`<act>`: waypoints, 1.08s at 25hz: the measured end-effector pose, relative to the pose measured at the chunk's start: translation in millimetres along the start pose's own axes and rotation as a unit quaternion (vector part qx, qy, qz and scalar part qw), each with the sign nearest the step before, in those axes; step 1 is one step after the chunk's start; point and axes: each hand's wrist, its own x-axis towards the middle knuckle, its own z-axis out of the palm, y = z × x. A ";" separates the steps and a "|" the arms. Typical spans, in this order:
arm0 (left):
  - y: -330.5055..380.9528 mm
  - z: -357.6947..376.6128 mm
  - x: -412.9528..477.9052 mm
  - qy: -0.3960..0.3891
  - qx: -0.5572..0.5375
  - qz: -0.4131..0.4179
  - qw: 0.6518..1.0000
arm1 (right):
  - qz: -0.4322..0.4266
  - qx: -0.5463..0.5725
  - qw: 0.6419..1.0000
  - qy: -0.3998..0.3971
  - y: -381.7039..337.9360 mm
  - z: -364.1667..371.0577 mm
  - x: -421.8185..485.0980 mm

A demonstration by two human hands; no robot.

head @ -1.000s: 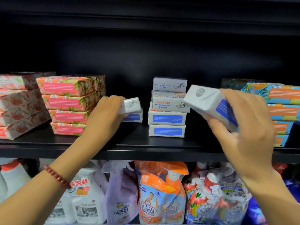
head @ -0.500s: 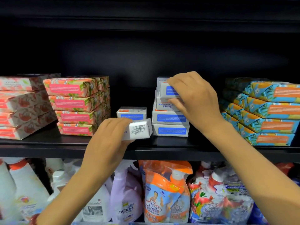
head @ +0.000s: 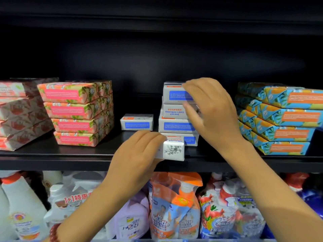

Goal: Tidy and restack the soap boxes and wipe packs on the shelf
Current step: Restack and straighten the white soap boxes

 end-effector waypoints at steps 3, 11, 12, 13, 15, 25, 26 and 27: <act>9.1 6.3 8.0 -0.001 -0.005 0.007 1.000 | 0.061 0.041 0.997 -0.008 4.8 -12.2 -45.5; 21.7 19.5 16.3 -0.008 -0.043 0.036 0.998 | 0.181 0.074 0.951 -0.240 20.1 -22.4 -117.9; 22.2 19.7 16.2 -0.010 -0.052 0.030 0.998 | 0.170 0.066 0.952 -0.246 20.2 -22.5 -119.7; 22.6 20.3 16.6 -0.008 -0.059 0.021 0.998 | 0.164 0.059 0.953 -0.250 20.3 -22.8 -120.5; 23.6 20.8 17.1 -0.008 -0.070 -0.001 0.997 | 0.168 0.053 0.953 -0.246 20.3 -22.9 -121.4; 25.8 22.2 31.0 -0.057 -0.120 -0.112 0.985 | 0.186 0.057 0.951 -0.240 18.7 -19.6 -125.7; 25.1 22.8 32.9 -0.059 -0.123 -0.120 0.983 | 0.186 0.058 0.952 -0.236 18.6 -19.5 -126.0; 24.1 24.1 34.6 -0.061 -0.125 -0.126 0.982 | 0.186 0.058 0.953 -0.234 18.4 -19.4 -126.4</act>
